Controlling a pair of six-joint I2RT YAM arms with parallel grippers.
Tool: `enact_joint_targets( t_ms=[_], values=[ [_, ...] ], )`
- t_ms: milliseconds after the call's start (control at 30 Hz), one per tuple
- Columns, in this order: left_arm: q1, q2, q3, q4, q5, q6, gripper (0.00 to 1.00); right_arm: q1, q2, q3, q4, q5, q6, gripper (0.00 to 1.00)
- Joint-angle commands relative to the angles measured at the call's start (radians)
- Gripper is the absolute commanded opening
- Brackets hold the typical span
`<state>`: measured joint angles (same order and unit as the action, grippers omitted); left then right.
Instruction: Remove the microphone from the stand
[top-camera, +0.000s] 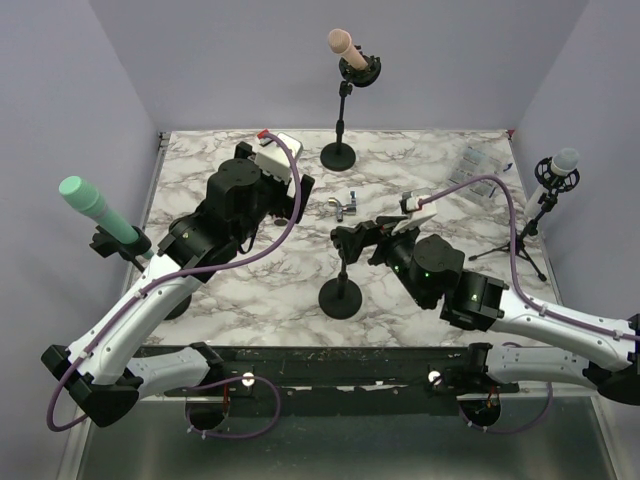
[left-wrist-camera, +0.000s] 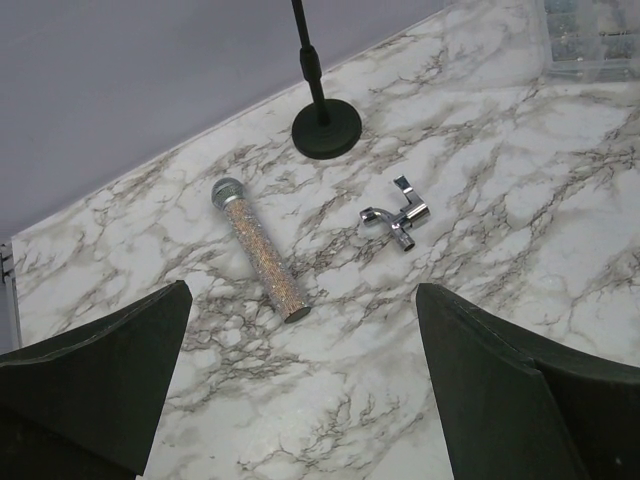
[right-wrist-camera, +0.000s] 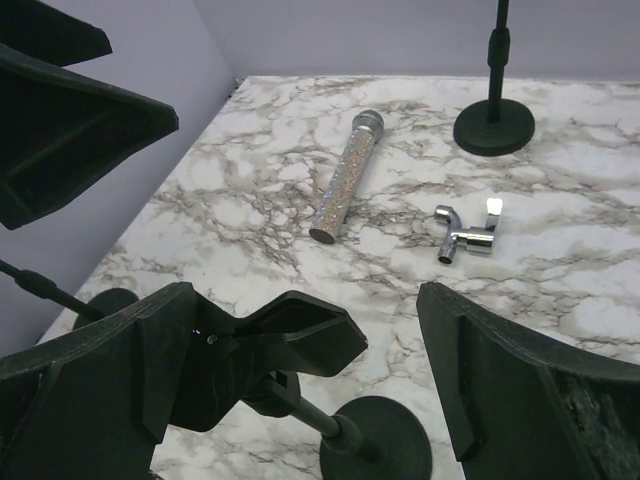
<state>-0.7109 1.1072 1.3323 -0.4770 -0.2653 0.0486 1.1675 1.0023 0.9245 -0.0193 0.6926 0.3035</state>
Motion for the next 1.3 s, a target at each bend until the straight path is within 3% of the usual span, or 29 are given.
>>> enact_joint_targets(
  t_ms=[0, 467, 800, 1267],
  values=[
    [-0.006, -0.012, -0.01, 0.023, -0.045, 0.013, 0.99, 0.001, 0.071, -0.089, -0.222, -0.013, 0.063, 1.0],
    [-0.01, -0.003, -0.015, 0.028, -0.05, 0.014, 0.99, 0.001, 0.032, -0.255, -0.283, -0.059, 0.288, 1.0],
    [-0.015, 0.012, -0.02, 0.031, -0.055, 0.015, 0.99, 0.0, -0.003, -0.381, -0.209, -0.113, 0.362, 1.0],
    [-0.022, 0.0, -0.04, 0.057, -0.054, 0.023, 0.98, 0.001, 0.02, -0.207, -0.199, -0.041, 0.26, 1.0]
  ],
)
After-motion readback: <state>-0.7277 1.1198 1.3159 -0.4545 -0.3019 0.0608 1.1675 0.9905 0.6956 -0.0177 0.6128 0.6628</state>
